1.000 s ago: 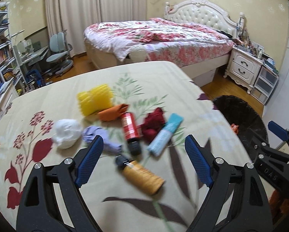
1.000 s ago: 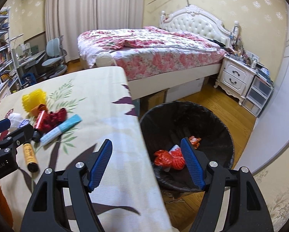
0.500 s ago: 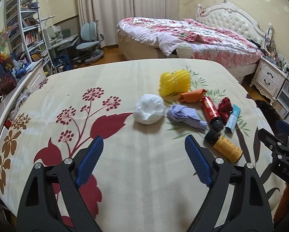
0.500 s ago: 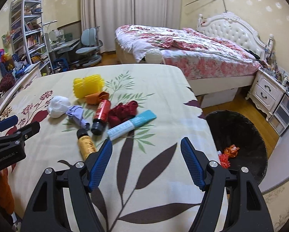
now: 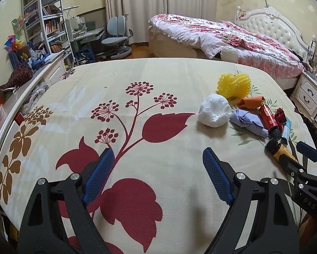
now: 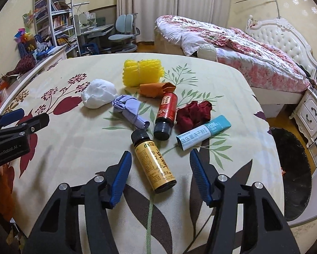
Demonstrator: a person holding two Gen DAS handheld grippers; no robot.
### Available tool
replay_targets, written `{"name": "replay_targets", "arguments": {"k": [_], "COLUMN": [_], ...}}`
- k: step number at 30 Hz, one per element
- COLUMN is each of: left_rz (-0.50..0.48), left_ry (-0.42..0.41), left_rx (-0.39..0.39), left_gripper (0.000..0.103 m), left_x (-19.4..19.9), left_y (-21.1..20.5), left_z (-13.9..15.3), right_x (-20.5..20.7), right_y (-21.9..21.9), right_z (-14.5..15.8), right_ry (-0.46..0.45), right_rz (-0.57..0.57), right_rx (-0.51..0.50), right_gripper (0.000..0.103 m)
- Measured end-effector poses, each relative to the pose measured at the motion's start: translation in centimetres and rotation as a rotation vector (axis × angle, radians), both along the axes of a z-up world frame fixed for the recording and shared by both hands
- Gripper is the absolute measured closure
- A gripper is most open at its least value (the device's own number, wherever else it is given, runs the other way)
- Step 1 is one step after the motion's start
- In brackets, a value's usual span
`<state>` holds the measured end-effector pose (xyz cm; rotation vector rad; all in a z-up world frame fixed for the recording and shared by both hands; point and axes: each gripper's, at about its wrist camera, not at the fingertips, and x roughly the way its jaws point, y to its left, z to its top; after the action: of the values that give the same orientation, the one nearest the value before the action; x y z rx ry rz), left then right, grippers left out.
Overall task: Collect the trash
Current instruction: 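Grasp the gold bottle with the right tool, then grasp the white plastic bag with the left tool while the right tool holds the bottle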
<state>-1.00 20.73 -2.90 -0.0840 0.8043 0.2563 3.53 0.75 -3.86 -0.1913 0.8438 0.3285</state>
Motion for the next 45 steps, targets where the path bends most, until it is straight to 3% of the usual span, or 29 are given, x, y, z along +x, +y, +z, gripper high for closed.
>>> {"name": "replay_targets", "arguments": {"k": [9, 21, 40, 41, 45], "left_rz": [-0.012, -0.072, -0.093, -0.093, -0.118], "left_ry": [0.003, 0.005, 0.029, 0.03, 0.048], "left_rx": [-0.007, -0.014, -0.003, -0.004, -0.03], "left_gripper": [0.019, 0.019, 0.019, 0.02, 0.038], "left_x": [0.1, 2.3, 8.4, 8.6, 9.3], "left_y": [-0.2, -2.9, -4.6, -4.6, -4.5], "left_z": [-0.3, -0.4, -1.2, -1.3, -1.8], "right_x": [-0.1, -0.1, 5.3, 5.5, 5.8], "right_y": [0.5, -2.3, -6.1, -6.2, -6.4], "right_z": [-0.7, 1.4, 1.9, 1.8, 1.5], "right_ry": [0.038, 0.002, -0.033, -0.031, -0.021], "right_rz": [0.028, -0.028, -0.136, -0.138, -0.14], "right_rx": [0.01, 0.076, 0.087, 0.087, 0.09], "right_gripper": [0.077, 0.078, 0.078, 0.078, 0.078]}}
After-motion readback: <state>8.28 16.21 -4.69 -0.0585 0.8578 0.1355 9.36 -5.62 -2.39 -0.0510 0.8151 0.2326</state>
